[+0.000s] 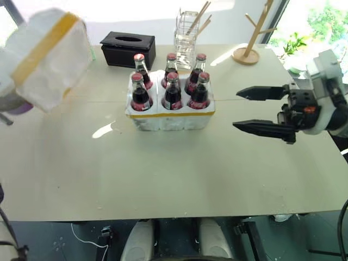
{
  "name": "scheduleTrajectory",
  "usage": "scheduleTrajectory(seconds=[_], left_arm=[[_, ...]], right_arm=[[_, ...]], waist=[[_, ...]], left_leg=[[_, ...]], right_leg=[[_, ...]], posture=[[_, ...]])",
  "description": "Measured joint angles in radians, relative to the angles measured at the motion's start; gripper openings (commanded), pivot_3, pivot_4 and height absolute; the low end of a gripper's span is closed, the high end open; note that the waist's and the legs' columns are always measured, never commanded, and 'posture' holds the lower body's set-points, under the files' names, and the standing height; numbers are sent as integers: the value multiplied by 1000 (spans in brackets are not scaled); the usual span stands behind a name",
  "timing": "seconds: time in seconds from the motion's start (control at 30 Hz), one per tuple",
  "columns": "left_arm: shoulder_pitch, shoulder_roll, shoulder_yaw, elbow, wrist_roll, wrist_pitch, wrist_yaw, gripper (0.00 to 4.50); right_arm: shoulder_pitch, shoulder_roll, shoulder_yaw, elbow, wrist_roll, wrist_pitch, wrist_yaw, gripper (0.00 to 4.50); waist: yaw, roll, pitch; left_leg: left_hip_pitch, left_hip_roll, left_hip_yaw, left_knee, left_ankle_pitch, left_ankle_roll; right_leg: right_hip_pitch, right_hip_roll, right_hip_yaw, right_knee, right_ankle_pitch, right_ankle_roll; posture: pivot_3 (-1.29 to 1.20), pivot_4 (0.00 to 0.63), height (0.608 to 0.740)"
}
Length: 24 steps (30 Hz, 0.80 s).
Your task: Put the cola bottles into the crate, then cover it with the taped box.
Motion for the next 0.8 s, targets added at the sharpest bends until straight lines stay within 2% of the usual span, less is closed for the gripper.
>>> scheduleTrajectory(seconds=[0.13,0.27,0.37,0.43,0.6,0.8], left_arm=[[11,-61,38,-218,-67,-25,13,307],[81,-162,63,-605,-124,37,57,307],[90,-196,60,-810,-117,78,99,307],[87,-219,29,-910,-57,68,161,307],[90,-230,-109,-966,194,-71,335,307],[158,-236,-177,-949,338,-178,446,307]], right_arm=[[-2,0,0,7,-17,-16,-19,4500],[6,0,0,12,-20,-22,-19,4500],[35,-6,-6,9,-19,-23,-16,4500],[63,-22,-27,10,-16,-19,-14,4500],[103,-33,-85,4,2,-8,-33,4500],[160,-32,-141,-21,21,0,-79,4500]], waist=[[8,0,0],[17,0,0],[14,0,0],[14,0,0],[15,0,0],[17,0,0]], left_leg=[[0,0,1,0,0,0],[-1,0,0,0,0,0],[-1,-1,1,0,0,0],[-1,-1,1,0,0,0],[1,-1,2,0,0,0],[0,-1,2,0,0,0]], right_leg=[[0,-1,0,0,0,0],[0,-1,0,0,0,0],[0,-1,0,0,1,1],[0,-1,0,0,1,1],[0,0,1,0,1,1],[0,0,1,-1,0,1]], posture=[[0,150,740],[0,150,740],[0,150,740],[0,150,740],[0,150,740],[0,150,740]])
